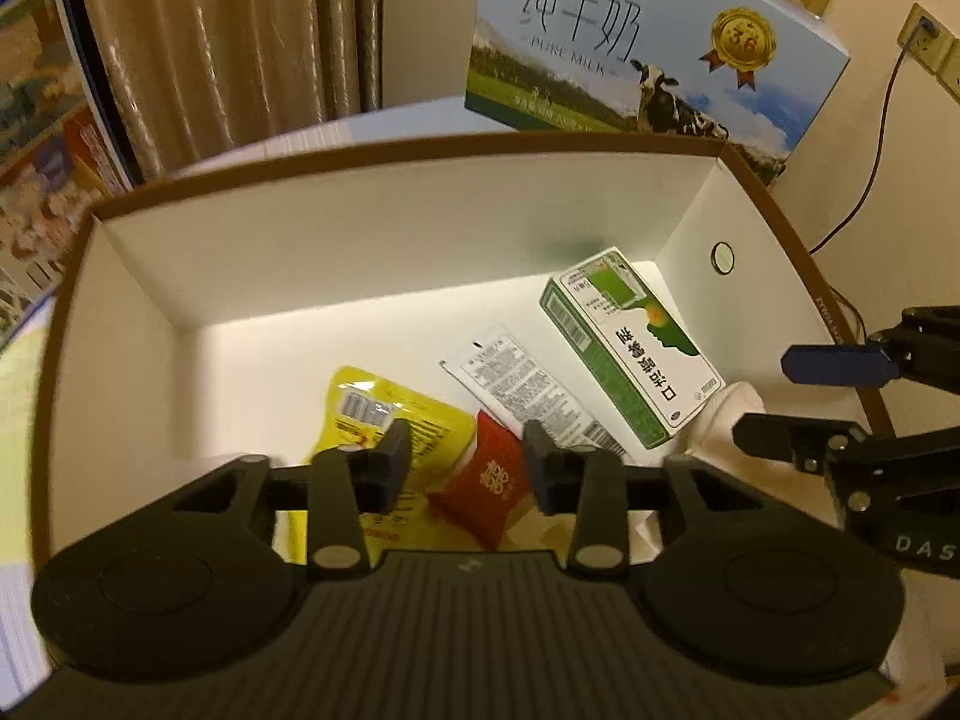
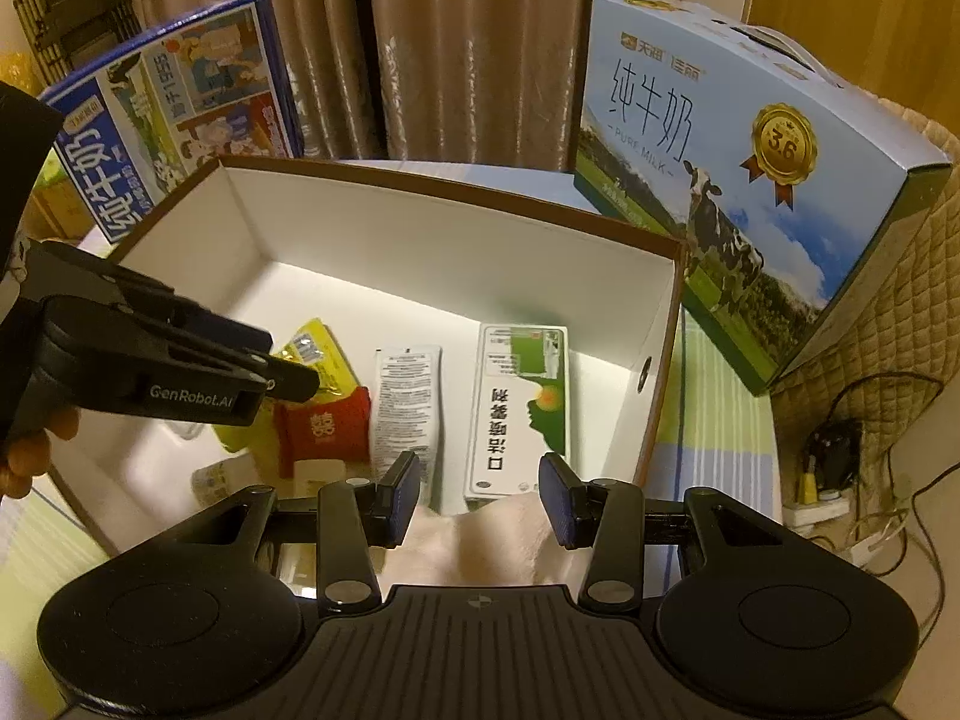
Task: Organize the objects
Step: 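Open both tools to drop the cloth and red packet into the box, then withdraw both tools from the box toward the ointment box and scrunchie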
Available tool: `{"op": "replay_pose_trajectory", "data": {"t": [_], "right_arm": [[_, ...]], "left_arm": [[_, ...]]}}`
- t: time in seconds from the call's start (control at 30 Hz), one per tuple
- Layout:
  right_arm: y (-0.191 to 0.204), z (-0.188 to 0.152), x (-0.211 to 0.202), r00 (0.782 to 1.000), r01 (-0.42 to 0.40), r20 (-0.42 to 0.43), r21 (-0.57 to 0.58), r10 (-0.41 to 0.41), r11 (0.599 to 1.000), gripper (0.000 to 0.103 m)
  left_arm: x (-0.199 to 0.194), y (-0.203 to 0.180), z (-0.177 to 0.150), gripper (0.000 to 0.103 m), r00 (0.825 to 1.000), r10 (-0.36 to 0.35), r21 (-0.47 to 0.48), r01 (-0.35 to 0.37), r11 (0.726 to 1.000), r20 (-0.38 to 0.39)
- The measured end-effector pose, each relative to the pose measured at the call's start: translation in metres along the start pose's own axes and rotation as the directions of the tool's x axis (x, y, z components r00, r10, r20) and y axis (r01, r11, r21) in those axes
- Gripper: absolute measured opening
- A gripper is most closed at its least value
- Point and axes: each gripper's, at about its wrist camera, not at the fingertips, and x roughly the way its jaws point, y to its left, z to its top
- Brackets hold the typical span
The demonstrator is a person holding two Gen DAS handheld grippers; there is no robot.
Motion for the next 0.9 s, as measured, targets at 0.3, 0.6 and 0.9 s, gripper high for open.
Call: {"op": "replay_pose_trajectory", "data": {"t": [0.3, 0.6, 0.9], "right_arm": [[0.001, -0.013, -0.026, 0.997, -0.078, 0.015, 0.126, 0.077, 0.989, 0.044], [0.012, -0.04, -0.057, 0.994, -0.096, 0.072, 0.213, 0.082, 0.972, 0.046], [0.027, -0.058, -0.095, 0.989, -0.111, 0.116, 0.22, 0.087, 0.969, 0.046]], "left_arm": [[-0.048, 0.016, -0.021, 0.057, 0.998, 0.057, -0.014, -0.057, 0.998, 0.025], [-0.095, 0.019, -0.059, 0.06, 0.994, 0.1, -0.132, -0.094, 0.987, 0.042], [-0.142, 0.01, -0.088, 0.068, 0.987, 0.129, -0.184, -0.11, 0.977, 0.094]]}}
